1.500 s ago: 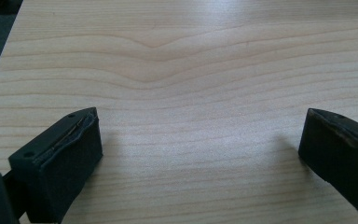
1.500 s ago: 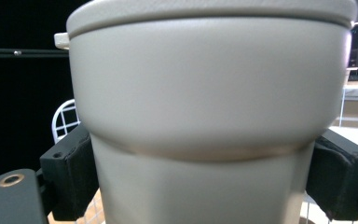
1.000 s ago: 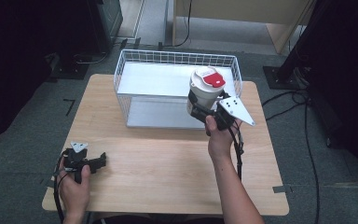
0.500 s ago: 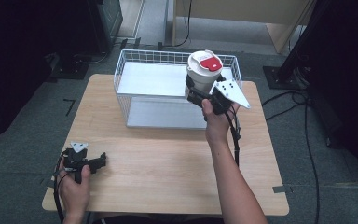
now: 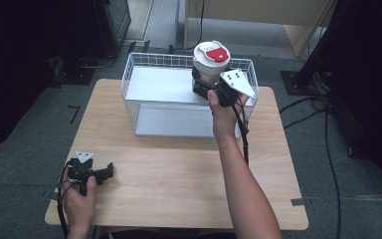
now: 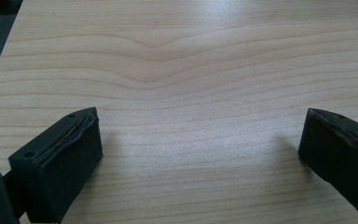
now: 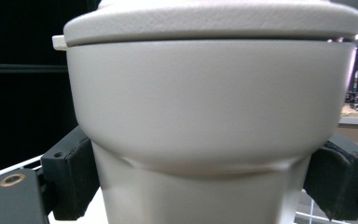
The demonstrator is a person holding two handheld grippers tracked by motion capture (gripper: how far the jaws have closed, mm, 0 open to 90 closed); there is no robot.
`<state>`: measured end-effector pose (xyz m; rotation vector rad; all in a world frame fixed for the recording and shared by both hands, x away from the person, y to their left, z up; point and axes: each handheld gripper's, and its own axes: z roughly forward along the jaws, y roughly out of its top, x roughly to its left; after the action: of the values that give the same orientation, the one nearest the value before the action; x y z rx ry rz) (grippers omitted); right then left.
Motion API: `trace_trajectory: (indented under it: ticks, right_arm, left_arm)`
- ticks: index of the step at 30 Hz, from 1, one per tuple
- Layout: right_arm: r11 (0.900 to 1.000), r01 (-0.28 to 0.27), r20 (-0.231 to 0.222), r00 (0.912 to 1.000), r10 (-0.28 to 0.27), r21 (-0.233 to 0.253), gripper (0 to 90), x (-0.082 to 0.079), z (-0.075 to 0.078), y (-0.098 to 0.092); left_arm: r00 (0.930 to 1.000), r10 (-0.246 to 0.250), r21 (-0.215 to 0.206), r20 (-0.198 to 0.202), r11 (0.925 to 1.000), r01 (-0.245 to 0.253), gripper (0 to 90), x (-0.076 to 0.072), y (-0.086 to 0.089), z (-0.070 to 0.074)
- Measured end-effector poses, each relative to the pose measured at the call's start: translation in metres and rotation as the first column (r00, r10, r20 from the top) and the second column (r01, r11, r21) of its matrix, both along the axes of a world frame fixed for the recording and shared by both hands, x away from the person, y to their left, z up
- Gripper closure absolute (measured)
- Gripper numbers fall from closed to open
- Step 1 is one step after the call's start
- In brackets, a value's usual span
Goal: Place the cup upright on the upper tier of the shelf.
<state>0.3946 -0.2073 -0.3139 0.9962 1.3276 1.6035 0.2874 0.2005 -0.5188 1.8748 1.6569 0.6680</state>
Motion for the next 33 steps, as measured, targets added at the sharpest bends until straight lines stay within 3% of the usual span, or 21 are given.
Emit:
trace_trajectory:
  ticks: [19, 33]
  right_arm:
    - [0.999, 0.042, -0.046, 0.998, -0.043, -0.02, 11.3, 0.031, -0.003, 0.009]
    - [0.997, 0.037, -0.072, 0.9965, -0.041, -0.063, 11.3, 0.035, -0.01, 0.013]
  left_arm:
    - [1.0, 0.0, -0.001, -0.001, 1.0, 0.0, 0.0, 0.0, 0.0, 0.0]
    - [1.0, -0.001, 0.001, -0.002, 1.0, 0.001, 0.0, 0.0, 0.0, 0.0]
